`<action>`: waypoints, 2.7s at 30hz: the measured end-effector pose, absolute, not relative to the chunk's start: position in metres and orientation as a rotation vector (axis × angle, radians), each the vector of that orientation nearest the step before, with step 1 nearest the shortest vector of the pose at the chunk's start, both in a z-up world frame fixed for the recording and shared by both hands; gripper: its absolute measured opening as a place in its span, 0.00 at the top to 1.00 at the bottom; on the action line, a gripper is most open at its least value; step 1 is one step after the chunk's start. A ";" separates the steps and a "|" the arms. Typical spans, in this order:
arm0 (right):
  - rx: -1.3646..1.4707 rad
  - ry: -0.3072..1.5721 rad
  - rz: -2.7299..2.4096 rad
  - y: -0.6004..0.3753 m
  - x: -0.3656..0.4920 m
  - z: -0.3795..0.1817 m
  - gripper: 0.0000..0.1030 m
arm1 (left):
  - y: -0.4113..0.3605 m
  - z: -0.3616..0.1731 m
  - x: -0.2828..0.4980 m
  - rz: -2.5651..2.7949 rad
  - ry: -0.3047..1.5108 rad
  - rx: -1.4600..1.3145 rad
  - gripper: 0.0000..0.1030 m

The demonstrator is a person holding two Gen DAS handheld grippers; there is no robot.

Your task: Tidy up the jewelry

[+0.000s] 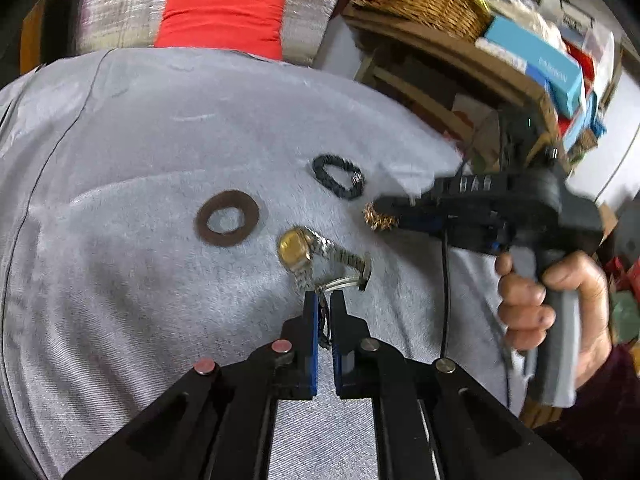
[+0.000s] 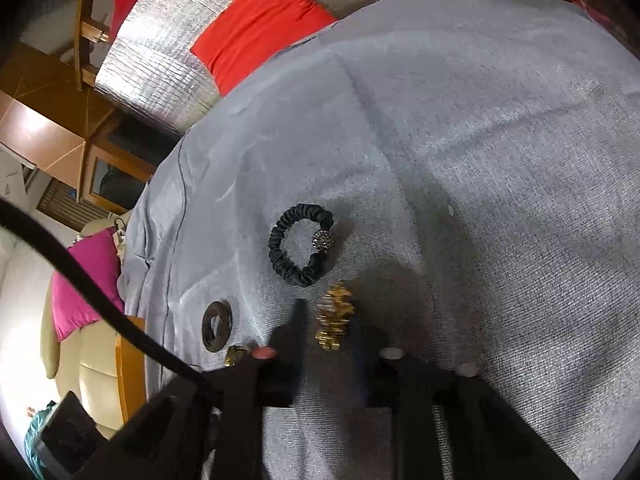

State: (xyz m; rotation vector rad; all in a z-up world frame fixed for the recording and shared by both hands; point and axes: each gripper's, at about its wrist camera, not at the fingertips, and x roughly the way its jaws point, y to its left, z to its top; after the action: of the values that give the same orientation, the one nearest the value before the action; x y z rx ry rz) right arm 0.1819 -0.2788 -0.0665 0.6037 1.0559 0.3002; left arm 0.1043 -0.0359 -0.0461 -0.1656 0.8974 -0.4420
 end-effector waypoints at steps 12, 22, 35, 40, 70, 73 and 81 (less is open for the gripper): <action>0.584 0.991 0.320 -0.275 0.171 -0.048 0.86 | -0.019 -0.033 0.108 -0.504 0.881 -0.232 0.94; 0.581 1.013 0.300 -0.284 0.166 -0.051 0.86 | -0.058 -0.055 0.119 -0.442 0.928 -0.097 0.47; 0.553 1.010 0.324 -0.278 0.164 -0.048 0.86 | -0.072 -0.066 0.130 -0.364 0.890 -0.090 0.73; 0.542 1.003 0.327 -0.274 0.163 -0.046 0.86 | -0.064 -0.053 0.122 -0.365 0.831 -0.096 0.93; 0.487 1.006 0.338 -0.254 0.161 -0.043 0.86 | -0.034 -0.069 0.114 -0.328 0.923 -0.073 0.90; 0.484 1.004 0.336 -0.255 0.161 -0.042 0.86 | -0.029 -0.064 0.112 -0.324 0.902 -0.117 0.92; 0.481 0.976 0.357 -0.251 0.159 -0.035 0.86 | -0.016 -0.032 0.098 -0.398 0.799 -0.213 0.93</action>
State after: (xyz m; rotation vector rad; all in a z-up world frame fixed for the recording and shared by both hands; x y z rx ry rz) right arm 0.1589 -0.2512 -0.0353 0.4811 0.9761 0.3575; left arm 0.0979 -0.0159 -0.0319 -0.2132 0.7992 -0.3981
